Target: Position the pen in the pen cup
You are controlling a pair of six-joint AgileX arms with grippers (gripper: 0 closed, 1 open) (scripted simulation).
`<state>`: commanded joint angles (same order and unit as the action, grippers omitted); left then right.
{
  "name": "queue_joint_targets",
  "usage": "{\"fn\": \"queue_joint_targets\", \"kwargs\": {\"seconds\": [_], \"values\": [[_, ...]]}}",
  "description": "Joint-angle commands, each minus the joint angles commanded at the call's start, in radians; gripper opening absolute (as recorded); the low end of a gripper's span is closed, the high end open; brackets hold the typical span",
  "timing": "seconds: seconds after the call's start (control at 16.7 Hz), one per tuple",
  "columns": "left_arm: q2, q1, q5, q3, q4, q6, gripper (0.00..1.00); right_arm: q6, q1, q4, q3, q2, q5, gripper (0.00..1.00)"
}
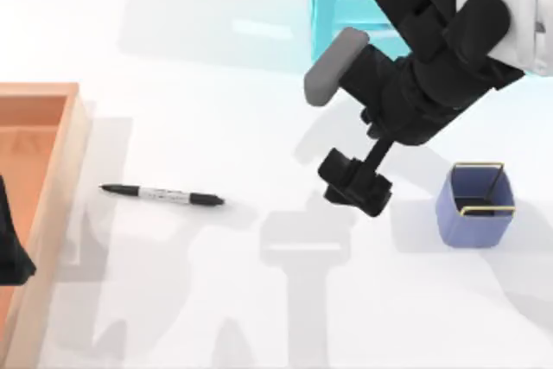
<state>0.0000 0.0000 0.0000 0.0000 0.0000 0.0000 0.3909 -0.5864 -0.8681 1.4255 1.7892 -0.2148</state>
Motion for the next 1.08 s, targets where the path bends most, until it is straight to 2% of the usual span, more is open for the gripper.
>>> {"fn": "queue_joint_targets", "kwargs": {"seconds": [0.3, 0.6, 0.78, 1.08], "values": [[0.0, 0.0, 0.0, 0.0, 0.0, 0.0, 1.0, 0.087, -0.112, -0.159, 0.457, 0.412, -0.003, 1.0], [0.0, 0.0, 0.0, 0.0, 0.0, 0.0, 1.0, 0.143, -0.179, -0.223, 0.821, 0.67, 0.017, 1.0], [0.0, 0.0, 0.0, 0.0, 0.0, 0.0, 1.0, 0.161, -0.199, -0.232, 0.93, 0.741, 0.026, 1.0], [0.0, 0.0, 0.0, 0.0, 0.0, 0.0, 1.0, 0.164, -0.203, -0.232, 0.947, 0.751, 0.028, 1.0]]}}
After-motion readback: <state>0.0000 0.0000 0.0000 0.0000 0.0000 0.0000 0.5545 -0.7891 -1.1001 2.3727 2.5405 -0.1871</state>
